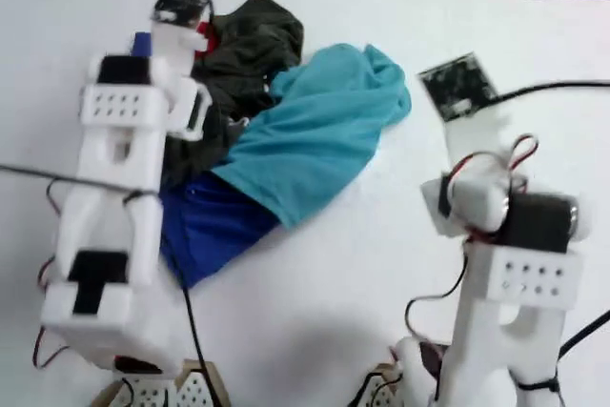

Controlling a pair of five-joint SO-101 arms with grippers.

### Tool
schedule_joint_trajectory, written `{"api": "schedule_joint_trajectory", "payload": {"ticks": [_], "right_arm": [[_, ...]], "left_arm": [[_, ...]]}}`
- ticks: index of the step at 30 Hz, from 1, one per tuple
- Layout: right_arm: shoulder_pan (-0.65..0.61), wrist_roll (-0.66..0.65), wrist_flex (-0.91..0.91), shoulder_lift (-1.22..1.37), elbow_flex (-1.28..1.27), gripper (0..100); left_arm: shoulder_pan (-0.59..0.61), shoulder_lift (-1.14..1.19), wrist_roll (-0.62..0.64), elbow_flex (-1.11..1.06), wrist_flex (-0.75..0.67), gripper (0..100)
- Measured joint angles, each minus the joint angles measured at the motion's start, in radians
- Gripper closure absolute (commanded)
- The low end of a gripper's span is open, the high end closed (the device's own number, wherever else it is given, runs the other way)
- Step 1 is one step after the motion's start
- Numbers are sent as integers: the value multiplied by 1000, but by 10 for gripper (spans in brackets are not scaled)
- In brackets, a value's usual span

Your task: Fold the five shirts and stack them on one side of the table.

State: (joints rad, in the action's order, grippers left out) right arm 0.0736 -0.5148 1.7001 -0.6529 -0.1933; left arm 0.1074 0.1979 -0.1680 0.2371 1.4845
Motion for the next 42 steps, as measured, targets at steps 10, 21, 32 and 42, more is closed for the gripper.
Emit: {"api": "schedule_joint_trajectory", "payload": {"ticks": [10,21,32,42], "right_arm": [[2,0,9,6,25,826],[5,-2,9,6,-3,826],[5,-2,9,6,-3,828],[3,-2,9,6,-6,828]], "left_arm": [[-3,425,117,408,193,740],[-31,677,110,588,270,855],[190,664,64,606,281,974],[661,290,15,852,279,974]]}}
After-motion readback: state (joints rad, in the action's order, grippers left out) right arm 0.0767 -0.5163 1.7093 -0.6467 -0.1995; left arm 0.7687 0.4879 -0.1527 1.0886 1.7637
